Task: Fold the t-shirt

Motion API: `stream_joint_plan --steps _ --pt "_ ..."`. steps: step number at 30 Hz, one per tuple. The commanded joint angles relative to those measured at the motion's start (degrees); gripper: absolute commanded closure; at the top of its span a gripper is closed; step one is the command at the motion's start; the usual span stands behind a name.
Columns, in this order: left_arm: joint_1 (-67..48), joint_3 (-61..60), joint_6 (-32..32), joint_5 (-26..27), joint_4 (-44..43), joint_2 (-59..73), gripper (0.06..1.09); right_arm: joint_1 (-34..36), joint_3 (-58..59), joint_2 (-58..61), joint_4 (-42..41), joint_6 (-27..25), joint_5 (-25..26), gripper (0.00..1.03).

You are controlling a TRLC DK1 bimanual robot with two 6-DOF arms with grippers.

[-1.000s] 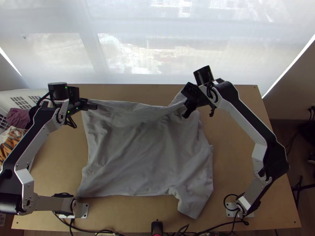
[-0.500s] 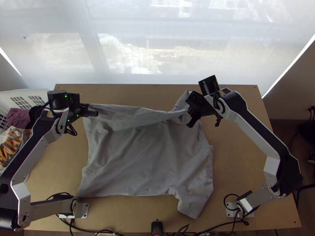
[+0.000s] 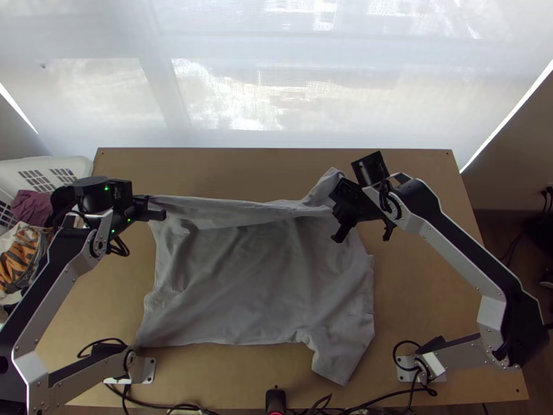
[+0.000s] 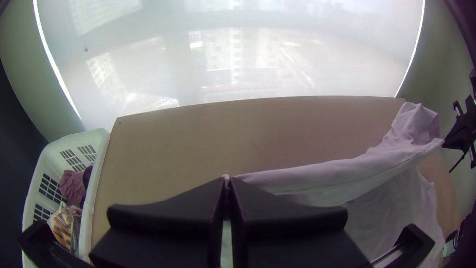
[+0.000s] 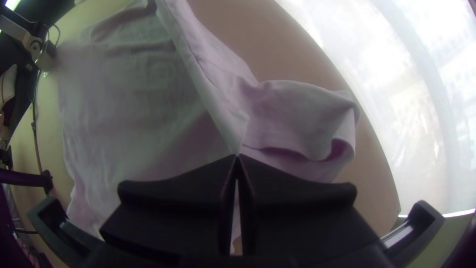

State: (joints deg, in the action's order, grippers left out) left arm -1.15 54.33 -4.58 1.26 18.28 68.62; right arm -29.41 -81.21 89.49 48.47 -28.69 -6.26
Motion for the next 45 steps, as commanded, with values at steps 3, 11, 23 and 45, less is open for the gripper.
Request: stream_joint_plan --steps 3,11,23,45 --pt "-0.4 -6.5 -0.3 0.1 0.3 -5.0 1.05 -2.3 5.8 -2.6 -0.9 0.5 0.0 1.00" --pt "-2.6 -11.6 0.2 0.1 0.0 -7.2 1.05 -3.0 11.1 -3.6 -2.4 0.6 0.1 1.00" --pt "-3.5 -16.8 0.4 0.0 -0.5 -8.2 1.05 -3.5 19.2 -3.4 -8.1 0.6 0.4 1.00" --pt "-7.1 -11.0 3.1 3.6 30.8 -16.5 0.18 -1.4 15.9 -7.8 -7.7 2.8 0.9 0.04"
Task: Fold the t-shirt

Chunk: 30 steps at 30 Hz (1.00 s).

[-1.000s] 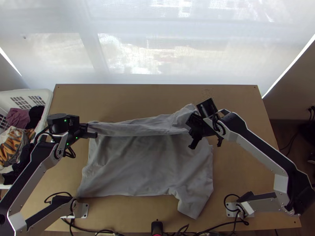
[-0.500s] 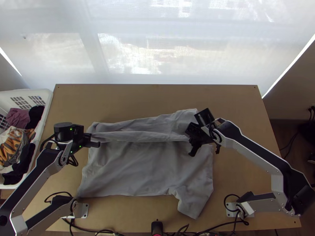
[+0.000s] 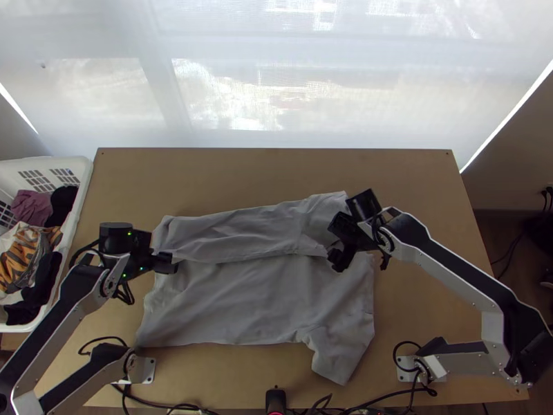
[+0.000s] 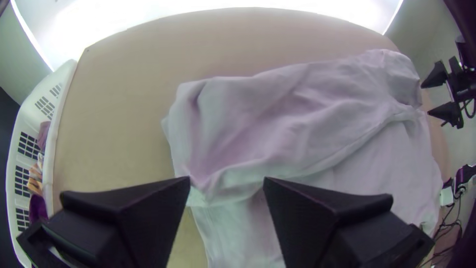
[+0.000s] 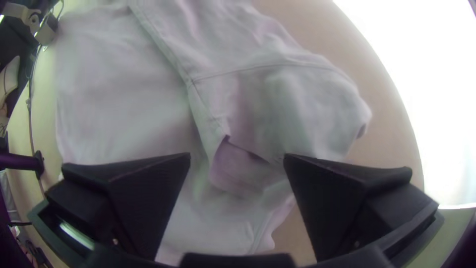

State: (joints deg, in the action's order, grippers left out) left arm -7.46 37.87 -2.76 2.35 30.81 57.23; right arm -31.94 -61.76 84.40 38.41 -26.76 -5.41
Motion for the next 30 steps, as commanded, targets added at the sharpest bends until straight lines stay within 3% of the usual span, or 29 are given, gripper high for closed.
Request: stream_joint_plan --steps 1,12,23,30 --pt "-0.6 5.7 1.3 2.8 21.5 -6.7 0.18 1.5 -4.0 -3.4 2.8 0.9 0.0 0.04" --pt "2.0 5.1 -0.6 3.2 48.7 -15.0 0.18 2.8 -1.2 -9.9 4.4 1.0 0.0 0.04" --pt "2.2 6.2 -0.1 3.0 53.1 -5.0 0.20 2.5 -1.6 -14.0 7.6 1.6 0.0 0.04" --pt "1.0 4.8 -0.1 1.4 49.3 -0.5 0.20 2.8 -1.6 -15.6 9.0 1.6 0.0 0.04"
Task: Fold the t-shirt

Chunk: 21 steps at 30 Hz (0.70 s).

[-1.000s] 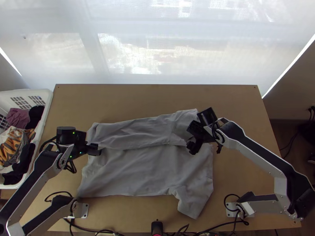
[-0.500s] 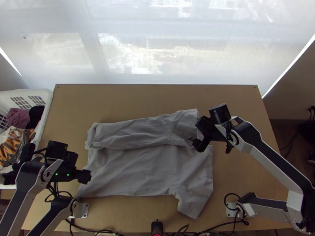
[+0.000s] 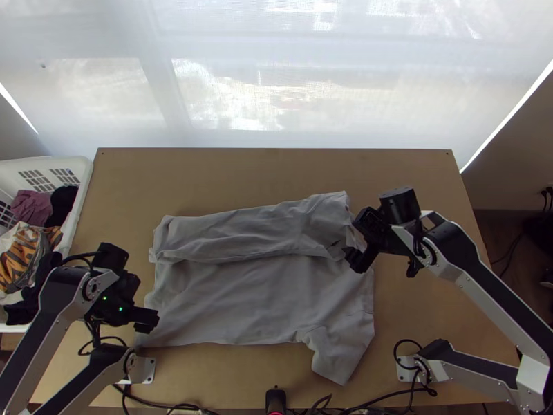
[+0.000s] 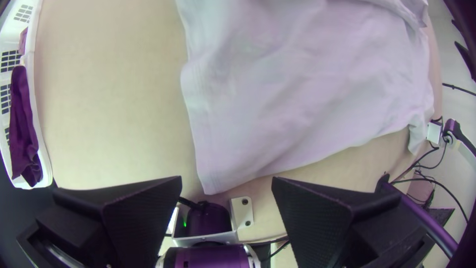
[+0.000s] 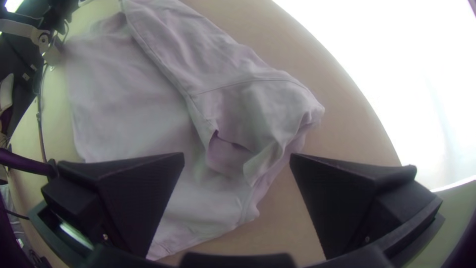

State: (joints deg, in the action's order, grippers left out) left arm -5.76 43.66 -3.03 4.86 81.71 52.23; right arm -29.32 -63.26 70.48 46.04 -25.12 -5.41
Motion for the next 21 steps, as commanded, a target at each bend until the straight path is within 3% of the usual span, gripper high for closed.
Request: stream_joint_plan --steps 1,21 --pt "-0.8 -1.2 0.2 -1.1 -2.3 5.2 0.20 0.1 -0.1 -1.7 1.3 0.0 0.0 0.04" --pt "-2.9 -1.4 3.1 -1.3 -8.0 22.6 0.20 0.1 -3.1 0.9 1.4 0.1 0.0 0.04"
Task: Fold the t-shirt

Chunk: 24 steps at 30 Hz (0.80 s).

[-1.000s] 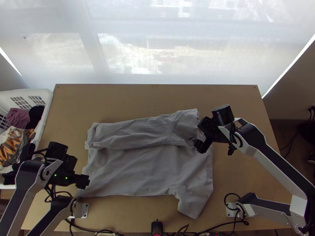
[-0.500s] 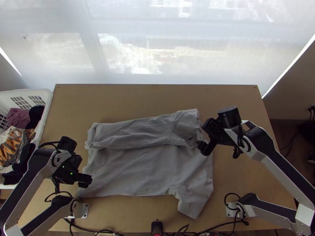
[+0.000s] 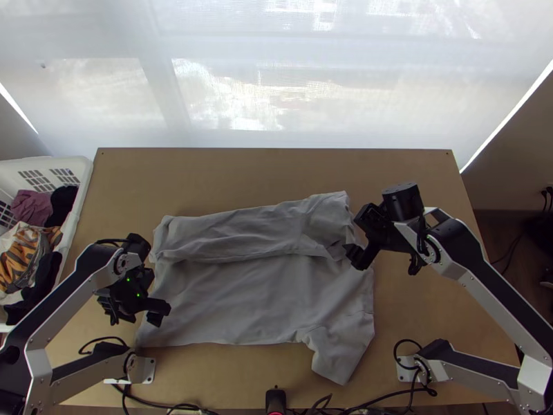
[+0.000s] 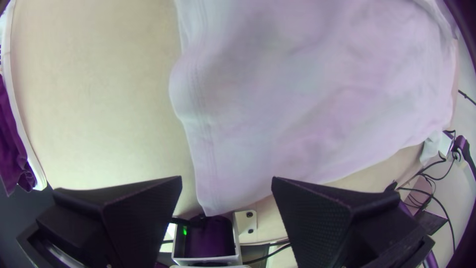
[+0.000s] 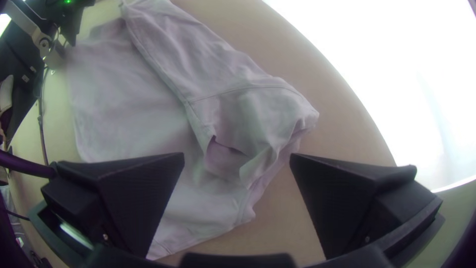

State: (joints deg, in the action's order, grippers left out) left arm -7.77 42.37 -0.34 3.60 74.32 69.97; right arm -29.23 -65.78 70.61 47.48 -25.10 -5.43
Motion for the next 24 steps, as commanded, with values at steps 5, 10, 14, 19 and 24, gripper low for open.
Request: stream_joint_plan --steps 5,10,14,19,24 --pt "-1.9 -0.1 0.8 0.1 -1.0 7.5 0.34 0.1 -1.7 1.5 0.0 0.1 0.0 0.04" --pt "-2.5 -0.2 0.9 0.1 -2.3 10.1 0.46 0.0 -3.0 1.9 0.2 0.1 0.0 0.04" --pt "-2.9 -0.4 1.0 0.1 -3.8 11.9 0.51 -0.1 -4.6 2.2 1.1 0.0 0.0 0.04" --pt "-2.9 -0.4 -0.1 1.0 -5.9 13.0 0.95 -0.3 -6.6 2.6 2.3 -0.2 0.0 0.04" --pt "-2.9 -0.3 -0.4 1.0 -5.9 12.2 1.05 -0.7 -7.4 2.9 2.9 -0.3 0.0 0.04"
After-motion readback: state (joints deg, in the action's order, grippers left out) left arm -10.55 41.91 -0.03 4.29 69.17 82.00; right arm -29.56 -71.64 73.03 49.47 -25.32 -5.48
